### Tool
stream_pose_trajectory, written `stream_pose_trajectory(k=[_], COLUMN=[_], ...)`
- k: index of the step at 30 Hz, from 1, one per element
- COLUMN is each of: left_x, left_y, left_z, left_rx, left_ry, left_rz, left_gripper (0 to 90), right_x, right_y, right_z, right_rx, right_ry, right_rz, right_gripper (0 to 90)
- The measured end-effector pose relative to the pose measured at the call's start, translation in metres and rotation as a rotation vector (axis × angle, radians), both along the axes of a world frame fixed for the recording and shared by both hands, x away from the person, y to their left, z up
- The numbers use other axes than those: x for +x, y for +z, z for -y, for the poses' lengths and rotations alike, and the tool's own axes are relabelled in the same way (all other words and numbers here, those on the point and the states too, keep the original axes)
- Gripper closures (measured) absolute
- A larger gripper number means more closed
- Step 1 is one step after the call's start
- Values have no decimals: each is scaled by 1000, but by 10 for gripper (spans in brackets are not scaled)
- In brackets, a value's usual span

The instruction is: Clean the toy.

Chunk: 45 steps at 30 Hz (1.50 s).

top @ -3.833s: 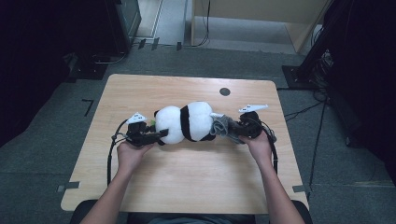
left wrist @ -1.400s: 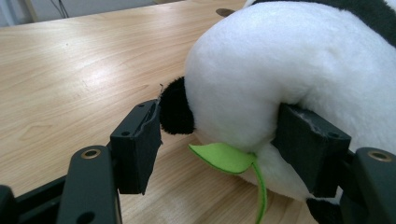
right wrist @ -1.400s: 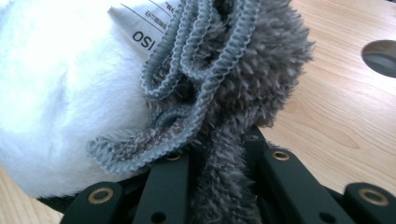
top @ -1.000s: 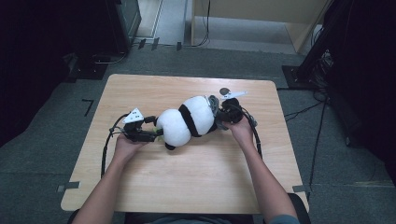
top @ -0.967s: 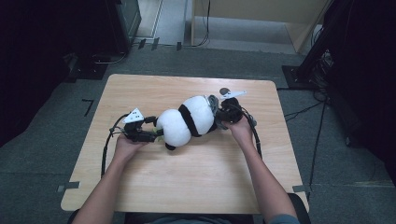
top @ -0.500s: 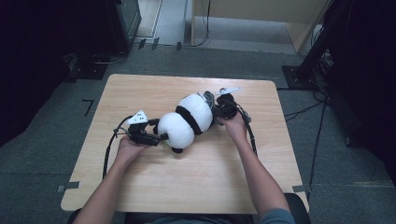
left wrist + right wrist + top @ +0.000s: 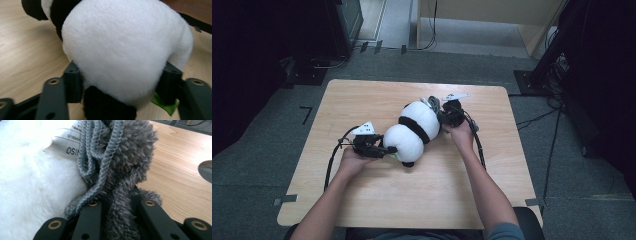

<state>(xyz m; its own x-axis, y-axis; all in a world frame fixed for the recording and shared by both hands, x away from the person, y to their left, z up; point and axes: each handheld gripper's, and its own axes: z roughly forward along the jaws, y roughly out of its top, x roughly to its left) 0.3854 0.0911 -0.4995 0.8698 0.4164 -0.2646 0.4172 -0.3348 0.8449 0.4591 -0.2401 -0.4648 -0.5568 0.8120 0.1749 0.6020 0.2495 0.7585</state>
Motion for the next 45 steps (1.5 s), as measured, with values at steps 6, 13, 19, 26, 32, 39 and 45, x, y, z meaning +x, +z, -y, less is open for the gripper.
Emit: stream_pose_trajectory(k=[6,13,19,26,32,39,45], left_x=[-7,-12,-14,-17,-18,-23,-22], left_y=[8,18,29,39,39,38,38], left_z=[5,3,-2,3,13,30,32], left_rx=[21,-26,-77,-143,-133,-130,-160], left_ry=[-14,43,136,243,284,292,311], left_rz=[-5,-2,27,79,64,43,-24], left_gripper=[546,580,583,572,564,564,566], right_x=[-2,-15,-36,-68,-95,-113,-122], right_y=[6,19,26,48,70,73,67], right_z=[11,43,57,37,4,-30,-44], right_rx=[-32,-31,21,65,73,52,8], right_ry=[-26,-101,-86,-5,99,135,144], right_rz=[3,22,8,56,131,167,186], right_gripper=[784,778,777,768,765,748,756])
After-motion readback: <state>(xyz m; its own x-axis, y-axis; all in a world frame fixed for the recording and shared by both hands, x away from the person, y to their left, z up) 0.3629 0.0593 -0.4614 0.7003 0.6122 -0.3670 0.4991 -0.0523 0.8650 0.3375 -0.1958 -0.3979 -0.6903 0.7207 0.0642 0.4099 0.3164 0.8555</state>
